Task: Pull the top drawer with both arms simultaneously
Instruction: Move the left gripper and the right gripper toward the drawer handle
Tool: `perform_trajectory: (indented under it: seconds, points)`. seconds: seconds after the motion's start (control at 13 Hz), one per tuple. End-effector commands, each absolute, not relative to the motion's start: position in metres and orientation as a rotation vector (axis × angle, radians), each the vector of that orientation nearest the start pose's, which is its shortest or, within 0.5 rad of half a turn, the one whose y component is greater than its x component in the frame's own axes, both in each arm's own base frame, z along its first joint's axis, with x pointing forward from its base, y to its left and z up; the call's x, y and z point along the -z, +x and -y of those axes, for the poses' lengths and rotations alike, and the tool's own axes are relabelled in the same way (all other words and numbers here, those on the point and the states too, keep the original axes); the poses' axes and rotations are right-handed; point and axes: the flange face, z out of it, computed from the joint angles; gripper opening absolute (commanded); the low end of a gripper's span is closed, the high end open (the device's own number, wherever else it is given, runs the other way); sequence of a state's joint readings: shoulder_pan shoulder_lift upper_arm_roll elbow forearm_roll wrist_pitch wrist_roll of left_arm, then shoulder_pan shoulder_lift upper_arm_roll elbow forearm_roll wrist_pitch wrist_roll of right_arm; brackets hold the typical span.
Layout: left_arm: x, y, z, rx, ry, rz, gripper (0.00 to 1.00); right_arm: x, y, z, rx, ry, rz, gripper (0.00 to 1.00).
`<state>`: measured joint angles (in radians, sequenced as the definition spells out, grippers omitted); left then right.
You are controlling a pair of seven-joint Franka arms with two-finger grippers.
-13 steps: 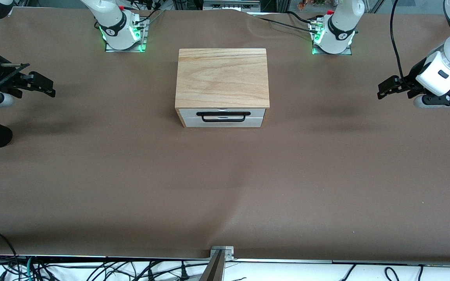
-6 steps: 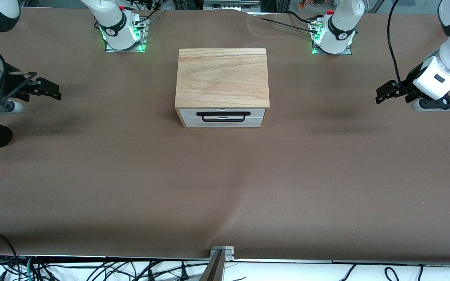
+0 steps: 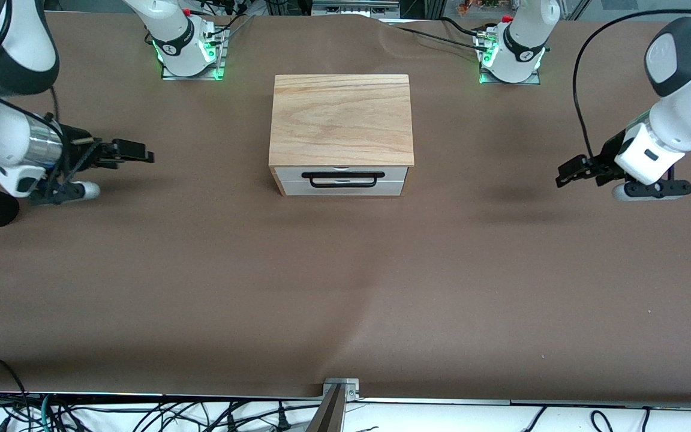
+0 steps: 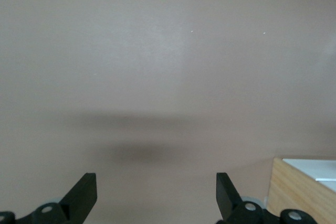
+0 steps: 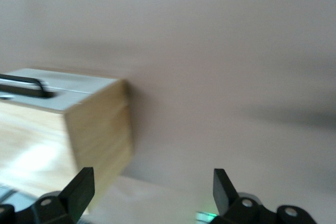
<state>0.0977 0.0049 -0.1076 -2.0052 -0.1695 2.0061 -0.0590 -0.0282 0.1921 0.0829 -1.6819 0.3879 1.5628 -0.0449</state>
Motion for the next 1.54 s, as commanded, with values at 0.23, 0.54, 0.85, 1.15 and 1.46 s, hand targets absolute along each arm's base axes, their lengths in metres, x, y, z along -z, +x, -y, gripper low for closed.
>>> perform_trajectory:
  seconds: [0.23, 0.54, 0.85, 1.15, 1.46]
  points:
    - [-0.383, 0.579, 0.066, -0.03, -3.531, 0.293, 1.0, -0.391, 0.605, -0.144, -0.53, -2.286, 0.023, 1.0]
    - [-0.32, 0.591, 0.092, 0.112, -3.887, 0.153, 1.0, -0.339, 0.599, -0.216, -0.279, -2.163, 0.177, 1.0]
    - [-0.285, 0.589, 0.108, 0.352, -4.104, -0.251, 1.0, -0.262, 0.572, -0.23, -0.019, -1.86, 0.249, 0.99]
    - [-0.238, 0.584, 0.128, 0.631, -4.264, -0.505, 1.0, -0.2, 0.544, -0.261, 0.116, -1.702, 0.25, 0.91]
    - [-0.205, 0.569, 0.165, 0.687, -4.468, -0.554, 1.0, -0.176, 0.517, -0.274, 0.014, -1.595, 0.123, 0.74]
